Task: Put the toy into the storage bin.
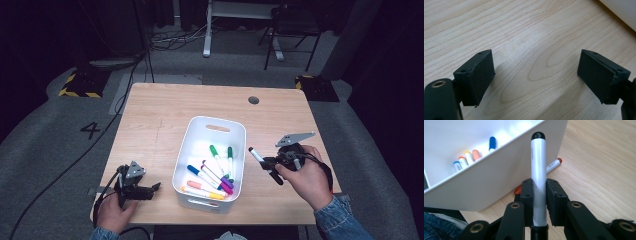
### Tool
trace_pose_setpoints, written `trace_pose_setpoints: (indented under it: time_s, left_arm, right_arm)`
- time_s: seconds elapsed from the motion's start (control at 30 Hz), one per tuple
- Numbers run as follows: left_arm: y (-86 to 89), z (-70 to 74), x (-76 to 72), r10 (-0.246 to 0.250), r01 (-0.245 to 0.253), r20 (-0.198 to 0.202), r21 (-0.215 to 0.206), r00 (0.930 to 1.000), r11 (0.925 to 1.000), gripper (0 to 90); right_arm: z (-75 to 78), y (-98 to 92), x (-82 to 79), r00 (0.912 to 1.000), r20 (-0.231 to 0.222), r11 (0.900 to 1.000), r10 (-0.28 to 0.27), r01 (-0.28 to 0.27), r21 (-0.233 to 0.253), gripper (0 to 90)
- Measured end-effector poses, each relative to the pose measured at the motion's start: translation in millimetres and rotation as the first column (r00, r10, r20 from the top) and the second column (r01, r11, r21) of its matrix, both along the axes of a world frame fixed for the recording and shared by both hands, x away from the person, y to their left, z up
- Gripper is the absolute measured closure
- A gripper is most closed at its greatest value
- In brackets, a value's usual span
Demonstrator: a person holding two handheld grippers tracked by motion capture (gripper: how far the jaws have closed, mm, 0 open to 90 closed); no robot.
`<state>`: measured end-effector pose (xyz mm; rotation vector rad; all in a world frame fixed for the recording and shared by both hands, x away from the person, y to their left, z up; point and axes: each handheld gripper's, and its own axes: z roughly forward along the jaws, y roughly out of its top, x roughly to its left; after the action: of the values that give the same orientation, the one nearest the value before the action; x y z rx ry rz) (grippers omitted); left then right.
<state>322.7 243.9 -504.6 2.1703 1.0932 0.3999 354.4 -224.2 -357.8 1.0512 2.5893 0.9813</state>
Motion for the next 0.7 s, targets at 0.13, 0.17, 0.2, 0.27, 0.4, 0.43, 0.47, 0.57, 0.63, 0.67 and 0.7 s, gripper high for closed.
trace_pose_setpoints:
  time_s: [0.13, 0.17, 0.2, 0.27, 0.4, 0.43, 0.47, 0.57, 0.63, 0.67, 0.7]
  left_arm:
    - [0.0, 0.0, 0.0, 0.0, 0.0, 0.0, 0.0, 1.0, 1.0, 14.4]
    - [-0.1, -0.1, -0.1, 0.0, 0.0, -0.001, -0.001, 1.0, 1.0, 14.4]
    - [-0.1, -0.1, -0.1, 0.0, 0.0, -0.002, -0.001, 1.0, 1.0, 14.4]
    - [-0.1, -0.1, 0.0, -0.002, 0.002, -0.001, -0.001, 1.0, 1.0, 14.2]
    - [-0.3, -0.2, -0.1, -0.001, 0.001, 0.0, -0.002, 1.0, 1.0, 14.2]
    - [-0.1, -0.1, -0.3, 0.0, 0.0, -0.001, -0.001, 1.0, 1.0, 14.2]
    - [0.0, -0.1, -0.5, 0.001, -0.001, 0.0, 0.001, 1.0, 1.0, 14.3]
    - [0.0, 0.0, -0.6, 0.003, -0.003, 0.002, 0.002, 1.0, 1.0, 14.3]
    - [0.1, 0.1, -0.7, 0.003, -0.003, 0.002, 0.002, 1.0, 1.0, 14.4]
    - [0.1, 0.1, -0.6, 0.003, -0.003, 0.002, 0.002, 1.0, 1.0, 14.3]
    - [0.1, 0.1, -0.6, 0.002, -0.002, 0.002, 0.002, 1.0, 1.0, 14.3]
  right_arm:
    - [9.7, 2.9, -2.1, 0.9998, 0.013, 1.0, 0.018, -0.018, 0.017, 77.0]
    - [12.0, 4.3, -3.0, 0.9997, 0.014, 1.0, 0.018, -0.019, 0.022, 77.0]
    - [14.0, 5.4, -3.3, 0.9993, 0.02, 0.999, 0.03, -0.031, 0.023, 76.9]
    - [17.9, 9.1, -4.8, 0.999, 0.021, 0.999, 0.039, -0.04, 0.027, 77.0]
    - [25.3, 18.3, -5.9, 0.997, 0.032, 0.997, 0.07, -0.071, 0.031, 76.9]
    - [26.6, 20.6, -5.2, 0.9958, 0.042, 0.996, 0.082, -0.083, 0.031, 77.0]
    - [28.4, 23.0, -5.6, 0.996, 0.036, 0.996, 0.082, -0.083, 0.031, 76.9]
    - [32.7, 30.0, -5.3, 0.9947, 0.038, 0.995, 0.095, -0.097, 0.04, 76.9]
    - [35.3, 35.2, -4.7, 0.9927, 0.044, 0.993, 0.112, -0.114, 0.039, 76.9]
    - [36.6, 38.8, -4.3, 0.9913, 0.048, 0.991, 0.123, -0.125, 0.043, 76.9]
    - [37.8, 41.6, -4.0, 0.9905, 0.048, 0.99, 0.129, -0.131, 0.043, 76.9]
